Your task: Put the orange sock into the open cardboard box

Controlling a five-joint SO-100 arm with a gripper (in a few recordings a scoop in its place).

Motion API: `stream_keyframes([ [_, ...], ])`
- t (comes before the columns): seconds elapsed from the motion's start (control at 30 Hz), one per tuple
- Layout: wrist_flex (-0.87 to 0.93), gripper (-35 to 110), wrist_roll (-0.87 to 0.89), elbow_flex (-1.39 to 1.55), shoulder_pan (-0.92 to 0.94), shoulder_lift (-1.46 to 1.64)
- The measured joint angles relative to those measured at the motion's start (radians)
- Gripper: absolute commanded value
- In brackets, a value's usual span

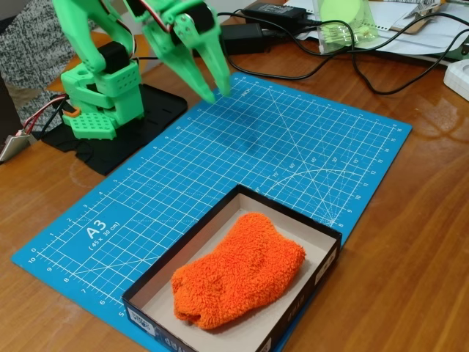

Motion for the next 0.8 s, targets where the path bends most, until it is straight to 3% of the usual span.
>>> stream_keyframes([
  [0.2, -0.032, 0, -0.264, 0.597, 0.097, 0.635],
  [0.43, -0.112, 0, 0.130, 0.750, 0.044, 0.749],
  [0.8, -0.117, 0, 0.222, 0.776, 0.043, 0.759],
])
